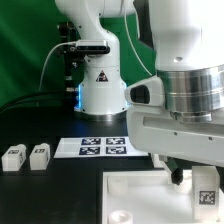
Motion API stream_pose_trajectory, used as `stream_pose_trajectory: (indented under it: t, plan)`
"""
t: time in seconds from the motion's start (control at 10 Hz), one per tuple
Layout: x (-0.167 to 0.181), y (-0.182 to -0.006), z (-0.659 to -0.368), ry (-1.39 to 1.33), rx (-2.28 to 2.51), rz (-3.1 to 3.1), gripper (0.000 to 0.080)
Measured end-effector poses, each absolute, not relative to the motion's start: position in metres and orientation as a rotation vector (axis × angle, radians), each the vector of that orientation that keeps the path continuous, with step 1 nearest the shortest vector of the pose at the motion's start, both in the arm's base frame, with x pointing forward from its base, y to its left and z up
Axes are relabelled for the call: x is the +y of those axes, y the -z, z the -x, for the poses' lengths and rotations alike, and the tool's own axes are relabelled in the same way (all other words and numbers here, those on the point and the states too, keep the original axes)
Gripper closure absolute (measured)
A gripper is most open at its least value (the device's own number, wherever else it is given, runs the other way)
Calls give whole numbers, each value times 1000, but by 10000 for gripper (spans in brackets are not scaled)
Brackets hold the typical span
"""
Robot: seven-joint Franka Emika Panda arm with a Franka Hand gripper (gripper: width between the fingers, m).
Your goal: Assemble one leg
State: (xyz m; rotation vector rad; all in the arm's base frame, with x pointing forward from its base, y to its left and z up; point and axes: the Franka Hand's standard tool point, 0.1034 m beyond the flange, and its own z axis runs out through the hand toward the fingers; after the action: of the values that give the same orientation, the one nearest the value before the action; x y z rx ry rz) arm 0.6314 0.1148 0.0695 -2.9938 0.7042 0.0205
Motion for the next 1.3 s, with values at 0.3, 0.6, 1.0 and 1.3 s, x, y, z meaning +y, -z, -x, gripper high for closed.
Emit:
stream_pose_trajectory:
  t: [0.3,0.6,1.0,1.3]
  plan:
    - [115,-72,-638,70,309,3064,266]
    - [114,-72,-638,57,641,3004,508]
    - [106,-71,-639,-93,1590,2617,508]
    - [107,-71,-636,-285,2277,1937,505]
